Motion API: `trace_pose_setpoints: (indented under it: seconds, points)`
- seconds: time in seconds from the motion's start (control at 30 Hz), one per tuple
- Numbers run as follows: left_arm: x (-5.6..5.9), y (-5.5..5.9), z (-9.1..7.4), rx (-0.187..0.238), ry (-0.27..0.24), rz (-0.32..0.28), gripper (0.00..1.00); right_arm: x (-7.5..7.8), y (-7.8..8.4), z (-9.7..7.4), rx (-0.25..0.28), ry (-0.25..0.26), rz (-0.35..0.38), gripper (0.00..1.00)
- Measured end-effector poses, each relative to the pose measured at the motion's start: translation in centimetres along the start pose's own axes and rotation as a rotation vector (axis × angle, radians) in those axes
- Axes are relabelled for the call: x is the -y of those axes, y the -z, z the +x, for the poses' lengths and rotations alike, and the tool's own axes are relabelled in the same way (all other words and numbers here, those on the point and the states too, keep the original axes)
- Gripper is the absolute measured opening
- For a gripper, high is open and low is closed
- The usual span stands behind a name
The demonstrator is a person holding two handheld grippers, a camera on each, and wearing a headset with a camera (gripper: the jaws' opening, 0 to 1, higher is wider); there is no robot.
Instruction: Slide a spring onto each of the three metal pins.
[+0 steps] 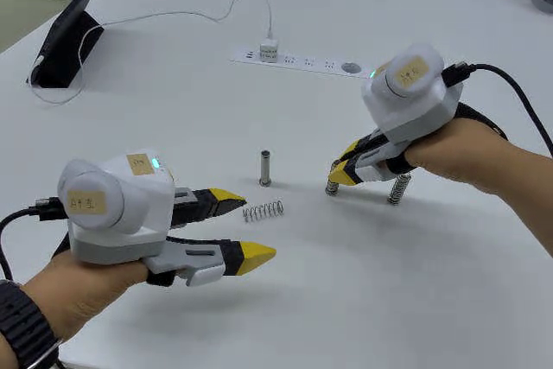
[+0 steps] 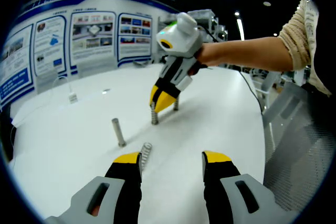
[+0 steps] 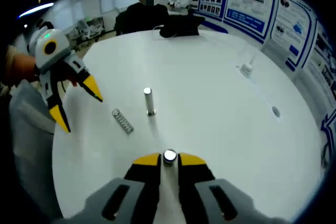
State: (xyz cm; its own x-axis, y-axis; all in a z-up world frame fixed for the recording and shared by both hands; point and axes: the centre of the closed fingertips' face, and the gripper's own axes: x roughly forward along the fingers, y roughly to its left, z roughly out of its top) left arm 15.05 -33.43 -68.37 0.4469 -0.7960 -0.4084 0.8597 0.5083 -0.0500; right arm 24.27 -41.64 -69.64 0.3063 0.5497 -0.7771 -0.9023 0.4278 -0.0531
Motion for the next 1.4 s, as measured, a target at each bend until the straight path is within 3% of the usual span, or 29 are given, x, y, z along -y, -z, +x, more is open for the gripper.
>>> trace_pose_setpoints:
  seconds: [0.3, 0.5, 0.63, 0.93, 1.4]
  points:
    - [-0.1, 0.1, -0.1, 0.000, -0.005, 0.000, 0.46, -0.3, -1.2, -1.9, 0.039, 0.028, -0.042, 0.18]
    - [-0.1, 0.1, 0.0, -0.002, -0.005, 0.000, 0.46, -2.3, -2.9, -1.8, 0.079, -0.011, -0.105, 0.19]
    - [-0.1, 0.1, 0.0, -0.002, -0.007, -0.001, 0.46, -3.8, -3.5, -0.8, 0.086, -0.053, -0.138, 0.19]
    - [-0.5, 0.4, -0.3, -0.008, -0.017, -0.008, 0.46, -6.9, -3.4, 2.7, 0.044, -0.145, -0.199, 0.18]
    - [-0.6, 0.6, -0.6, -0.014, -0.025, -0.010, 0.45, -7.7, -2.7, 6.2, -0.013, -0.188, -0.262, 0.18]
